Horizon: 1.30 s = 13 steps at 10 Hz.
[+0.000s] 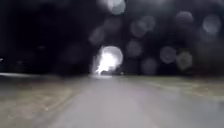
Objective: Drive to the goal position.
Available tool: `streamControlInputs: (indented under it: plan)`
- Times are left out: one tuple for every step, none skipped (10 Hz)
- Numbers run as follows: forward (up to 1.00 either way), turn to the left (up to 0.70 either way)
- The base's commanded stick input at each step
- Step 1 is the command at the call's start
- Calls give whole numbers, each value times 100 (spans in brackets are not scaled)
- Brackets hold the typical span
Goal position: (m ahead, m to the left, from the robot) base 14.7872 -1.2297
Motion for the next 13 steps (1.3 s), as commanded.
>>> streamControlInputs:
  plan:
    - [100, 0]
    - [100, 0]
    - [100, 10]
    - [100, 30]
    - [100, 37]
    - [100, 35]
    - [100, 15]
    - [100, 0]
    - [100, 0]
    - [100, 0]
    - [100, 0]
    - [100, 0]
    - [100, 2]
